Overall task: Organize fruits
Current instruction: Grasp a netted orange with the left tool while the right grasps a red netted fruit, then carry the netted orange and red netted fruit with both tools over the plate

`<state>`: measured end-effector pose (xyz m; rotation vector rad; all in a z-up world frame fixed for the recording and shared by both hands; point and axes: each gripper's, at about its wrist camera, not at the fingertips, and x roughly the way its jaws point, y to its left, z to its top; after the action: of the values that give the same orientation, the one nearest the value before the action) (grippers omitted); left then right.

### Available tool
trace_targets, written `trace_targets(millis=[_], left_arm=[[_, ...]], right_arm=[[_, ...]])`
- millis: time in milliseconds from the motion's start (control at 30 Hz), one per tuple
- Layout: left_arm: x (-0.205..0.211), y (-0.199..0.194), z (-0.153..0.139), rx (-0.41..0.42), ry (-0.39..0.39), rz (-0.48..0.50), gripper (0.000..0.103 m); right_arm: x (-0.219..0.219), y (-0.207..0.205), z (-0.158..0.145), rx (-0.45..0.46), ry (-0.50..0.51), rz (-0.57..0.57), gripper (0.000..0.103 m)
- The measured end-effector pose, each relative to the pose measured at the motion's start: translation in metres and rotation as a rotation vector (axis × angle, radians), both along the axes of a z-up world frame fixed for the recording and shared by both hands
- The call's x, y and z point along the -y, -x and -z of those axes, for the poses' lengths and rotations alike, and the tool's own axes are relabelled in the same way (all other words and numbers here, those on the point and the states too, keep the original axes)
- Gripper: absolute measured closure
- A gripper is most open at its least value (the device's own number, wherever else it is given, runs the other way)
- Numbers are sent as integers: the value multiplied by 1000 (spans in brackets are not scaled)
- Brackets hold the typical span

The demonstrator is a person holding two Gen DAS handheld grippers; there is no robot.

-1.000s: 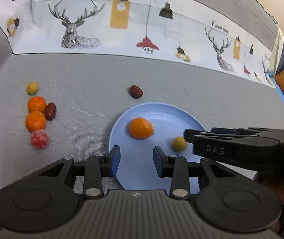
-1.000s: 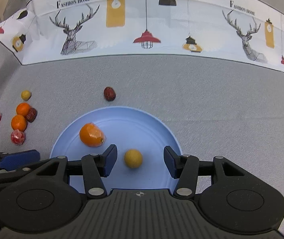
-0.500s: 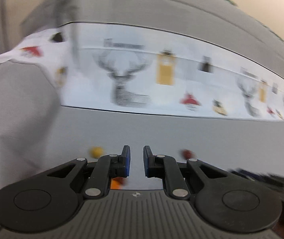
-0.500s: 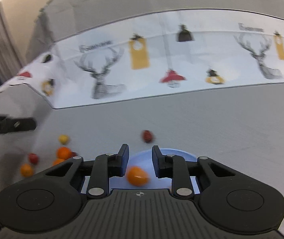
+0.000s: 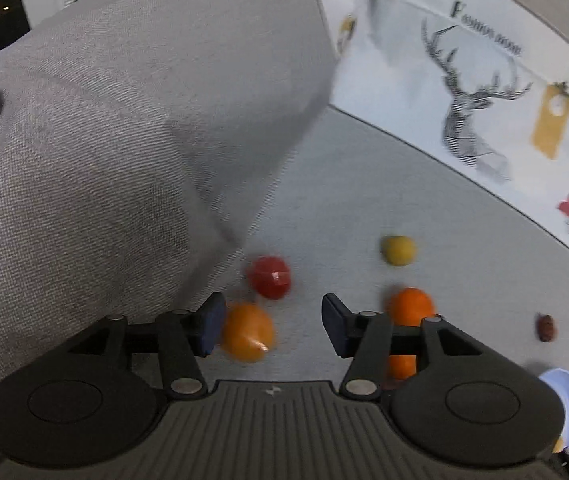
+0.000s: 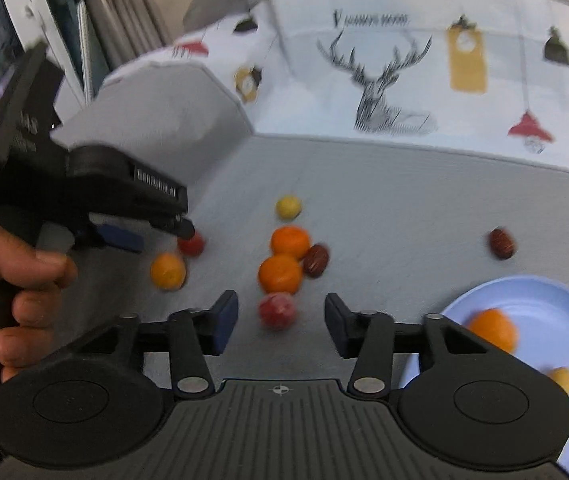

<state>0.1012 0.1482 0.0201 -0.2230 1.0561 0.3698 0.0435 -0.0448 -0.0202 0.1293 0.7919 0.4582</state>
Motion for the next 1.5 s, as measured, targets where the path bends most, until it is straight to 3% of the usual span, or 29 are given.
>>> trace_targets(millis=[433,467,500,567,767,900,1100,1500], left_arm=[[-8,-13,29,-135,-17,1,46],[-9,-13,29,-133,-13,5,55],[-9,-13,28,-130,-17,6,61],[-9,-10,24,-110,-17,17,63],[-7,2,4,3,60,82,64],[8,5,10,-39,161,222,63],[33,0,19,-99,115,335,63],[45,-8,30,-109,47,380,64]], right_arm=[[-35,-43,47,-64,102,-61,50],[-37,-44,49,-59,116,-66,53],[-38,-43,50,-47,129,-70,65],[-37,-41,51,-28,141,-83,70],[-22,-27,35,2,146,-65,70],[-9,-15,25,-25,133,-71,70],[-5,-10,44,-91,198,-106,70],[-9,-11,42,-71,194,-119,70]])
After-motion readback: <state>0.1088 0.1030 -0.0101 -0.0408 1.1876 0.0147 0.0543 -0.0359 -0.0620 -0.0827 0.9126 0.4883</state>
